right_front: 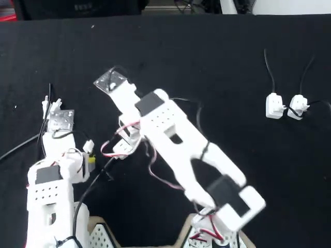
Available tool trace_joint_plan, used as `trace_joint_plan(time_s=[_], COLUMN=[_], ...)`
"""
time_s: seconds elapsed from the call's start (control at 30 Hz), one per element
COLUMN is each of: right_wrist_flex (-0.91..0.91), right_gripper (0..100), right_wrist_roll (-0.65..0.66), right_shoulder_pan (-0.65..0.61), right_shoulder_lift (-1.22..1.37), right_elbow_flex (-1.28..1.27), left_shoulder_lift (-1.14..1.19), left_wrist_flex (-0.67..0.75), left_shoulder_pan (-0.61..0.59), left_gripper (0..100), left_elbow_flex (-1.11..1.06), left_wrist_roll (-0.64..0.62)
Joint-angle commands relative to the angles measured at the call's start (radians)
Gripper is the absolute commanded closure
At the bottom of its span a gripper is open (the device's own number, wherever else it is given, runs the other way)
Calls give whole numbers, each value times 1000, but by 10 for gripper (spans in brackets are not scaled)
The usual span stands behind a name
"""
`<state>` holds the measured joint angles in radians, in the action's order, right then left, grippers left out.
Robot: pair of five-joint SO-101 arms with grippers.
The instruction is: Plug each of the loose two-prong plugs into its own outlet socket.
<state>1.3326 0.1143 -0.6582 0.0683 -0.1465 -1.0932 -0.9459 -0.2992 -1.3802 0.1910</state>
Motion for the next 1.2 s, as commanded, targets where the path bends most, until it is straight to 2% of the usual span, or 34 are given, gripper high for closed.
trace_joint_plan(time_s=[0.0,0.27,0.67,1.17], right_wrist_flex=[31,75,351,370], right_gripper=[988,988,988,988], right_wrist_roll=[3,9,6,9], right_shoulder_pan=[12,14,11,11], right_shoulder_lift=[51,134,452,639], right_elbow_flex=[97,182,630,723], left_shoulder_lift=[-12,-12,-12,-12], left_wrist_flex=[-6,-3,-11,-28], left_shoulder_pan=[13,16,7,5], left_gripper=[762,762,762,762], left_elbow_flex=[-1,-18,-22,-21], left_wrist_roll=[6,6,6,6])
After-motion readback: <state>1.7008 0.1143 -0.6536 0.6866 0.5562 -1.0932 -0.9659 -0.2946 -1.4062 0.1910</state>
